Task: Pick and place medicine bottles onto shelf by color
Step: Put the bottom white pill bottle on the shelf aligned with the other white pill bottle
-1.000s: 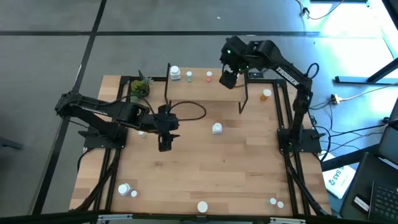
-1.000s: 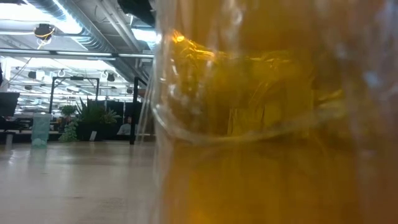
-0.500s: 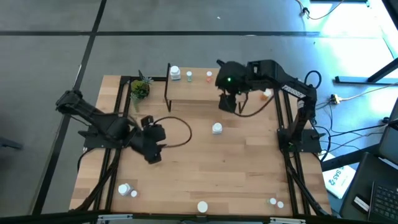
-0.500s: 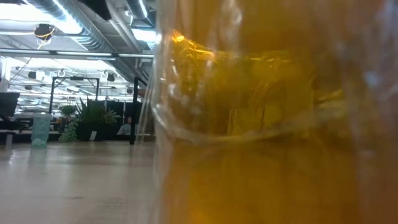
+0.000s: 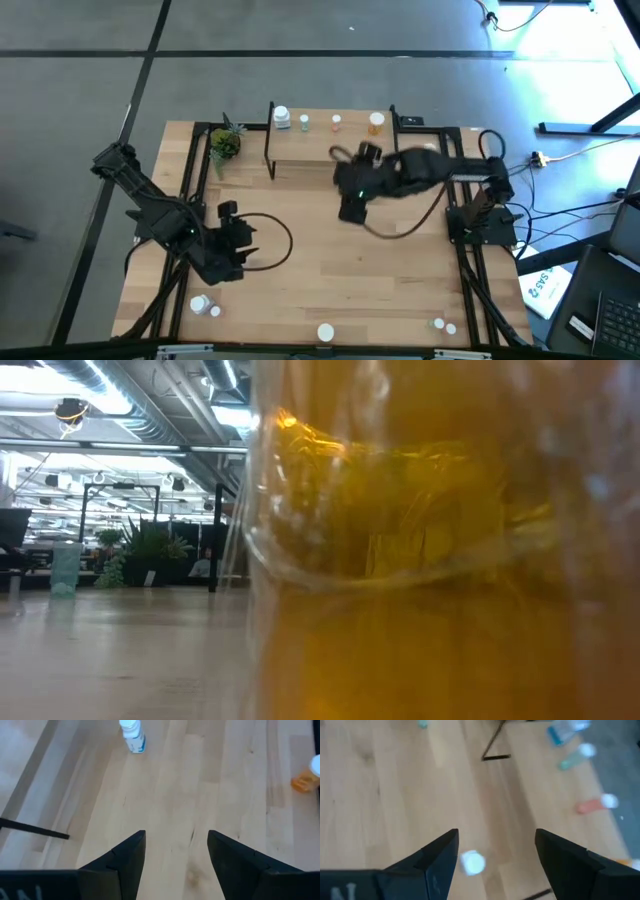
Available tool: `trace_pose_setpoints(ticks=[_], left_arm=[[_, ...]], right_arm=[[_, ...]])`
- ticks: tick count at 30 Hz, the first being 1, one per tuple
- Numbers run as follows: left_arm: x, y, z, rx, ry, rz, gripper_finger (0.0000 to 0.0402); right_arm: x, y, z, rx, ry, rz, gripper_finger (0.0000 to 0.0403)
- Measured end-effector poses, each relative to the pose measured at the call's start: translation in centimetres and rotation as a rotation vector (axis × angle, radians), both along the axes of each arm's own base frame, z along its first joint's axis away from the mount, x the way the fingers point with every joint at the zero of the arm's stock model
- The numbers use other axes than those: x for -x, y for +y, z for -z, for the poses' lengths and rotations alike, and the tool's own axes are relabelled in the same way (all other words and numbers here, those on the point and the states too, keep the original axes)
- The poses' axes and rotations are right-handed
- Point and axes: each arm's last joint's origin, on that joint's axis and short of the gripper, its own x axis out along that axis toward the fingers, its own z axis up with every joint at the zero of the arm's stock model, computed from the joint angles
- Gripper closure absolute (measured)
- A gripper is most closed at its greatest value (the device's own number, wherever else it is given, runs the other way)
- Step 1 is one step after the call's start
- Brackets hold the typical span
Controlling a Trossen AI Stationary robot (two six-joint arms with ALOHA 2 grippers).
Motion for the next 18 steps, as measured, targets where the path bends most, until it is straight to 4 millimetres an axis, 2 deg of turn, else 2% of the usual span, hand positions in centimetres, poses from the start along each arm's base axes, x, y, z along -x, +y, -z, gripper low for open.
trace_pose_setpoints(ticks=[3,8,12,18], left_arm=[[0.2,-0.3,0.0,0.0,0.0,0.017,0.0195],[0.4,-0.6,0.0,0.006,-0.002,0.025,0.0195],[0.4,-0.6,0.0,0.011,-0.004,0.017,0.0195],[0.4,-0.6,0.0,0.031,-0.003,0.004,0.0195]], right_arm=[[-0.4,1.5,2.5,-0.012,0.053,-0.008,0.0139],[-0.1,3.9,5.4,-0.064,0.143,-0.049,0.0139],[0.5,6.0,6.1,-0.078,0.168,-0.102,0.0139],[1.1,8.1,6.1,-0.089,0.158,-0.155,0.0139]])
